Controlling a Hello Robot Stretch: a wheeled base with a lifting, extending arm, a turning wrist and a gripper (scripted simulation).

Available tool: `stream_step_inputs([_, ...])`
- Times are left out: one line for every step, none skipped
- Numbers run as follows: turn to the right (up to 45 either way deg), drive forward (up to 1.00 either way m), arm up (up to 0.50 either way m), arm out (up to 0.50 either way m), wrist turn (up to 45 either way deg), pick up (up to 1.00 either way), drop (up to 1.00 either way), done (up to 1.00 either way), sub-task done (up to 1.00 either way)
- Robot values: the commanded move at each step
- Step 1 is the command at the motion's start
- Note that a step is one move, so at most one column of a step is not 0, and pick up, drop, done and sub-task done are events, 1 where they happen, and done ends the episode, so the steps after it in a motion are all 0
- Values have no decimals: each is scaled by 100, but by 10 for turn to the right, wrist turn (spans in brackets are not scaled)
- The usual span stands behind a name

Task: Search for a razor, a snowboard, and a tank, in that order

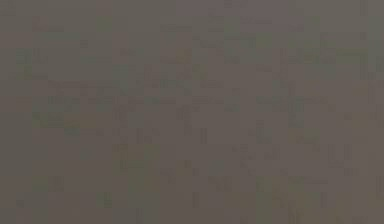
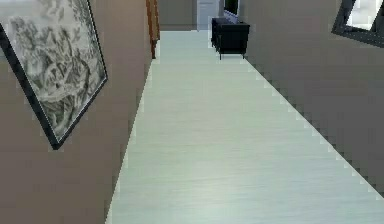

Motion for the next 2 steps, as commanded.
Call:
stream_step_inputs([-450, 0, 0, 0, 0, 0, 0, 0, 0])
stream_step_inputs([-390, 0, 0, 0, 0, 0, 0, 0, 0])
